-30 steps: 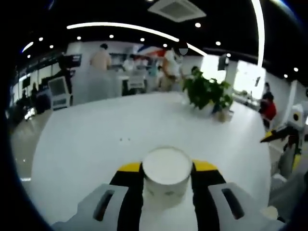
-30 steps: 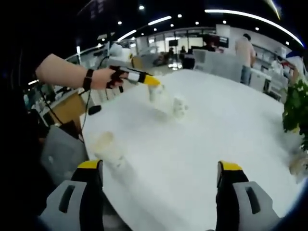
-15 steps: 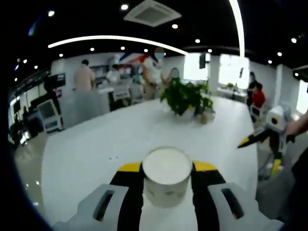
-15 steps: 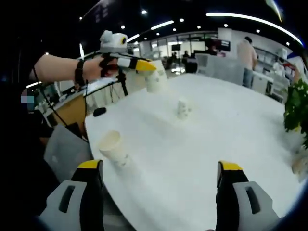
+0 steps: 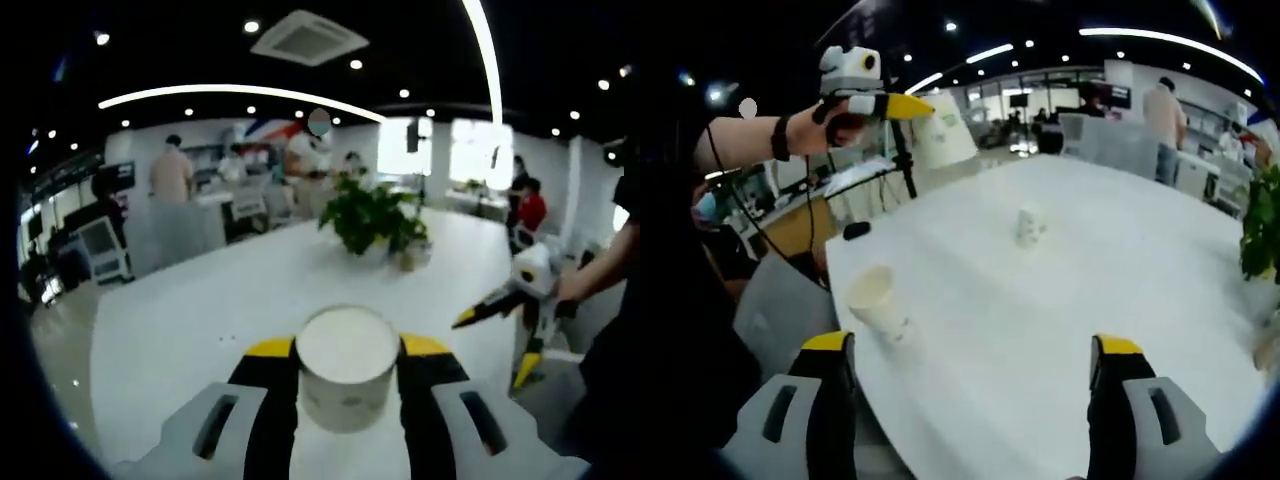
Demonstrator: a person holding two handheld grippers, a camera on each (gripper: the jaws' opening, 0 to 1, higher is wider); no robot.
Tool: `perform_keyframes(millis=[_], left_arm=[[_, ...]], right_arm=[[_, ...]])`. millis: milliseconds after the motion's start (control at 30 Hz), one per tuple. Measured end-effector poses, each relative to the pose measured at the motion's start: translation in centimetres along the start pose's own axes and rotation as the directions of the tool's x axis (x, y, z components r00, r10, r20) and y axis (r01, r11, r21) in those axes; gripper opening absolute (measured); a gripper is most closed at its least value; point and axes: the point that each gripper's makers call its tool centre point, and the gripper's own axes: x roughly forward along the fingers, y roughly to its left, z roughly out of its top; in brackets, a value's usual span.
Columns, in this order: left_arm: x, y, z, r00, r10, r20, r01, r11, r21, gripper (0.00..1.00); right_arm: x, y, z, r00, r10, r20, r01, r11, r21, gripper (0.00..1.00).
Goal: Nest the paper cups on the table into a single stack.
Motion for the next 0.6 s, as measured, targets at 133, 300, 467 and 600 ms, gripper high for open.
perform_keyframes(millis=[133,300,467,600], left_arm=[[-0.6,-1.0,0.1,1.000,-0.006,0.005,0.006,1.000,-0.003,0.37],[-1.4,-2.1,0.6,1.000,-0.020,0.009,0.020,1.000,0.018,0.37],[-2.1,-2.3,1.0,1.000,-0.012,0.016,0.012,1.000,0.017,0.37],[-2.5,-2.5,1.3,1.000,-0.004,0.029,0.003,1.000,0.010,0.37]], right_arm=[[0.4,0.2,-0.5,1.000,0.014,-0.021,-0.015,1.000,-0.006,0.95],[0.6,0.3,-0.6,0.999,0.027,-0.026,-0.027,1.000,-0.011,0.95],[0.8,0.2,-0.7,0.999,0.026,-0.030,-0.026,1.000,-0.010,0.95],[0.8,0.1,-0.9,0.999,0.025,-0.028,-0.025,1.000,0.002,0.95]])
